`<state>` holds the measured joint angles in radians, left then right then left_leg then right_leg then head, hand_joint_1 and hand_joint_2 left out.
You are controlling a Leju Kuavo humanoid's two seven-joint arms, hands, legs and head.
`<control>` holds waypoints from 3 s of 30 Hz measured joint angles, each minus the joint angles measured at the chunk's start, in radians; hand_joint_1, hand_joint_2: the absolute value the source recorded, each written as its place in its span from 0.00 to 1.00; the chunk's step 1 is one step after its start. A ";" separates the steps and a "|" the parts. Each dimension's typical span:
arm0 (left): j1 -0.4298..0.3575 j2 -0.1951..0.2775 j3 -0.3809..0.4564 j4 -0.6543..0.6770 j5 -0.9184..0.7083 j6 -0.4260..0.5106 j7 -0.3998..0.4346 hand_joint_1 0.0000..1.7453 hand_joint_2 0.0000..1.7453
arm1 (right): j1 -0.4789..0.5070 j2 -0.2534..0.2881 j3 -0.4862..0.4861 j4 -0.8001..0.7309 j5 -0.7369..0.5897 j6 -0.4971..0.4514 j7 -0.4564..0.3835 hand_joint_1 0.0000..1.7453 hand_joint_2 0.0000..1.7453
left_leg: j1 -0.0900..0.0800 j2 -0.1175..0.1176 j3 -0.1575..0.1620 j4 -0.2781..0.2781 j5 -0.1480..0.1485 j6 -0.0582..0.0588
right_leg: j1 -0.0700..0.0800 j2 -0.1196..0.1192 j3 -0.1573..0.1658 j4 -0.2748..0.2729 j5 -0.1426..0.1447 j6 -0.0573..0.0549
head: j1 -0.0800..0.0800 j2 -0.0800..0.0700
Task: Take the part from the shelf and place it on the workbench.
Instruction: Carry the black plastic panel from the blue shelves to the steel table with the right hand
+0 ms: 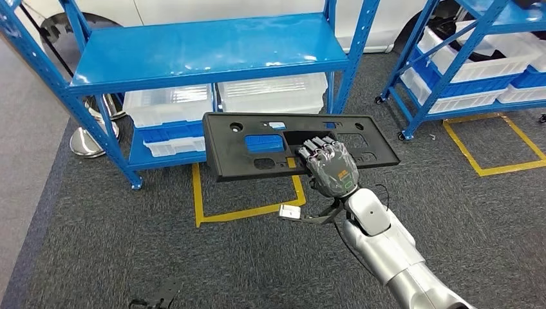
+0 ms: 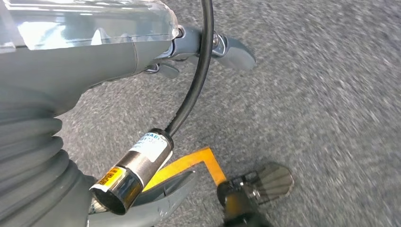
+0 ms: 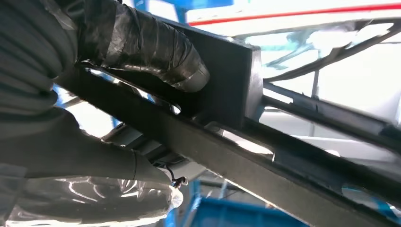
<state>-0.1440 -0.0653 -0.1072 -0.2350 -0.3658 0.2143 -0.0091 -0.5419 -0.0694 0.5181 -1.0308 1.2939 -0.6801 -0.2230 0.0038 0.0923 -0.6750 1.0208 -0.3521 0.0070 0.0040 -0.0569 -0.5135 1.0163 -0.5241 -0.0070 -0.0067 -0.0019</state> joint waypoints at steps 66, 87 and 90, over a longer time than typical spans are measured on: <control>0.017 -0.011 0.004 0.000 -0.014 0.012 0.006 0.00 1.00 | -0.065 -0.091 0.080 0.042 0.209 0.000 0.199 1.00 1.00 | 0.016 -0.071 0.039 0.177 -0.237 -0.030 | -0.018 0.062 -0.127 0.007 0.107 -0.009 | 0.017 0.000; 0.014 -0.024 0.006 0.000 -0.024 0.010 0.014 0.00 1.00 | -0.057 -0.112 0.091 0.053 0.179 0.000 0.218 1.00 1.00 | 0.014 -0.013 0.102 -0.001 -0.120 0.010 | -0.023 0.019 -0.178 0.114 0.080 0.044 | 0.028 0.000; 0.010 -0.025 0.006 0.000 -0.030 0.008 0.014 0.00 1.00 | -0.060 -0.113 0.091 0.052 0.179 0.000 0.222 1.00 1.00 | 0.007 0.016 0.110 0.000 -0.130 -0.008 | -0.008 -0.004 -0.135 0.028 0.096 0.029 | 0.028 0.000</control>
<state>-0.1342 -0.0908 -0.1015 -0.2350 -0.3958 0.2225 0.0052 -0.6021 -0.1823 0.6096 -0.9786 1.4732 -0.6799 -0.0012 0.0110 0.1080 -0.5649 1.0206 -0.4819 -0.0008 -0.0043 -0.0612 -0.6482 1.0441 -0.4282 0.0216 0.0211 -0.0018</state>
